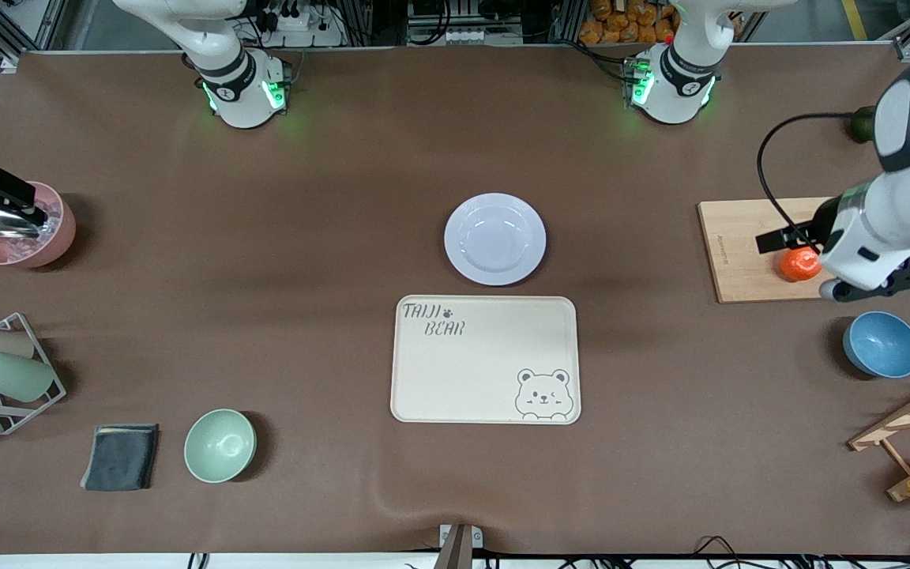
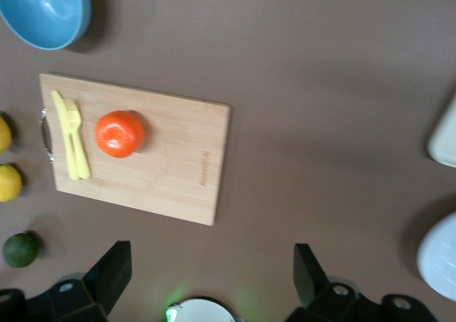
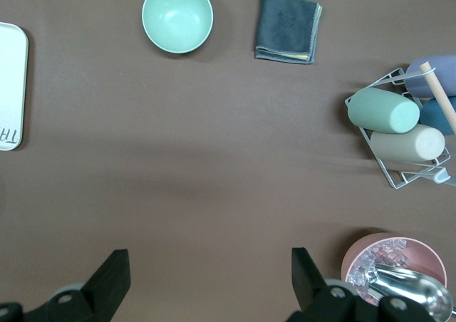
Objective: Place orange and plate with both arms
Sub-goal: 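Reach the left gripper toward the orange on the cutting board, then lower the left gripper and grasp the orange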
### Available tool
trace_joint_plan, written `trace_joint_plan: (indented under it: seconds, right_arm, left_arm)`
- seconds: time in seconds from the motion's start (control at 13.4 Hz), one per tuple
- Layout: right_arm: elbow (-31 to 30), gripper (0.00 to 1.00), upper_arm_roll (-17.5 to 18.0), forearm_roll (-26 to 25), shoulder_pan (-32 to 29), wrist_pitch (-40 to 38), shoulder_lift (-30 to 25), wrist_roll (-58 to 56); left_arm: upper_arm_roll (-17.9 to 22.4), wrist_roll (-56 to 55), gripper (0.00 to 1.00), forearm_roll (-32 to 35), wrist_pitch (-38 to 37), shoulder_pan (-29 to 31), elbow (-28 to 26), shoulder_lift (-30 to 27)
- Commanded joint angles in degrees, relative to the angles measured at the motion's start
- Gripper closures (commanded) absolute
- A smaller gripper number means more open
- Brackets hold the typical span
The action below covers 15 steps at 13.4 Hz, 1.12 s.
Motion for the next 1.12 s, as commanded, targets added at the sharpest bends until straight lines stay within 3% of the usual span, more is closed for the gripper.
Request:
trace_joint_plan:
  seconds: [0.0, 0.3, 0.67, 1.04]
  right_arm:
    - [-0.17, 0.0, 0.16, -0.32, 0.23, -0.32, -0.29, 0.72]
    - [-0.43, 0.0, 0.16, -0.32, 0.14, -0.49, 0.06, 0.72]
    - [-0.6, 0.0, 0.16, -0.23, 0.23, -0.49, 0.33, 0.72]
    - [-0.69, 0.0, 0.16, 0.47, 0.14, -0.49, 0.85, 0.72]
  left_arm:
    - [-0.3, -1.16, 0.0, 2.15, 6.72, 2.24, -7.65, -0.81]
    - [-0.3, -1.43, 0.0, 3.38, 16.14, 7.42, -16.99, -1.96]
    - [-0.22, -1.34, 0.0, 7.06, 32.47, 9.81, -29.63, -1.87]
    - [-0.3, -1.34, 0.0, 12.96, 43.22, 15.95, -35.28, -1.87]
